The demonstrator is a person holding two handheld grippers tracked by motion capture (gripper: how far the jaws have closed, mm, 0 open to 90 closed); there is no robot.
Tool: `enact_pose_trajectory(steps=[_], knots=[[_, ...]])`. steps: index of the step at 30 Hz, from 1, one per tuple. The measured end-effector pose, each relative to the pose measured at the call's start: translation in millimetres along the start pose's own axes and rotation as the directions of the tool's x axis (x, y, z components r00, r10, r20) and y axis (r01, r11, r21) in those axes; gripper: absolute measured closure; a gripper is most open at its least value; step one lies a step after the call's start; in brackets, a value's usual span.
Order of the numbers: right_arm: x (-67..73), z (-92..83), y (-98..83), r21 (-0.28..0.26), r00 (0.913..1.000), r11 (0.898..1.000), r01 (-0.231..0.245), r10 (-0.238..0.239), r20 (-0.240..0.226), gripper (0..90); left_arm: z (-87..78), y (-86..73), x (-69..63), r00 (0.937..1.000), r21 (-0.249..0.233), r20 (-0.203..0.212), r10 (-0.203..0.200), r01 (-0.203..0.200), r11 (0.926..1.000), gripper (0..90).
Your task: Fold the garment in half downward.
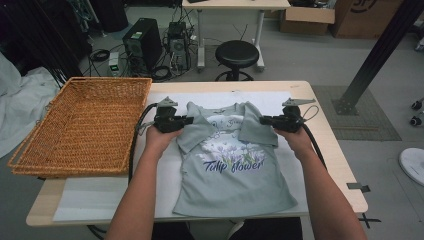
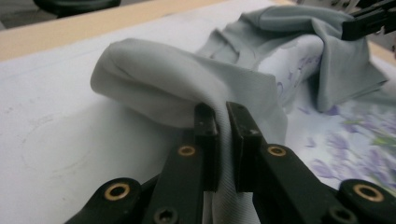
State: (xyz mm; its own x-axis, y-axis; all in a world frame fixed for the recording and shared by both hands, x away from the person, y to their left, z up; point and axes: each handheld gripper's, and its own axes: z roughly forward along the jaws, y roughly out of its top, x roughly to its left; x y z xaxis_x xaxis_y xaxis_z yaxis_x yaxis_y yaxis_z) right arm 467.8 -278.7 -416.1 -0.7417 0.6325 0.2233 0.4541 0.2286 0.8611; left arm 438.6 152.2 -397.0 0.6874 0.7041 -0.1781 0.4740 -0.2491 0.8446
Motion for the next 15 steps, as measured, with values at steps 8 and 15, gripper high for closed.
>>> enact_pose_trajectory(steps=[8, 15], knots=[[39.4, -47.4, -27.0, -0.136, 0.9938, 0.989, 0.055, -0.067, -0.089, 85.1, -37.3, -35.7, -54.6, 0.9932, -0.076, 0.029, 0.113, -0.11, 0.991, 82.9], [71.1, -62.9, -69.9, -0.152, 0.9859, 0.988, 0.024, -0.049, -0.16, 85.0, -47.7, -81.0, -90.7, 0.9941, -0.084, 0.07, 0.083, -0.077, 0.9935, 82.1]])
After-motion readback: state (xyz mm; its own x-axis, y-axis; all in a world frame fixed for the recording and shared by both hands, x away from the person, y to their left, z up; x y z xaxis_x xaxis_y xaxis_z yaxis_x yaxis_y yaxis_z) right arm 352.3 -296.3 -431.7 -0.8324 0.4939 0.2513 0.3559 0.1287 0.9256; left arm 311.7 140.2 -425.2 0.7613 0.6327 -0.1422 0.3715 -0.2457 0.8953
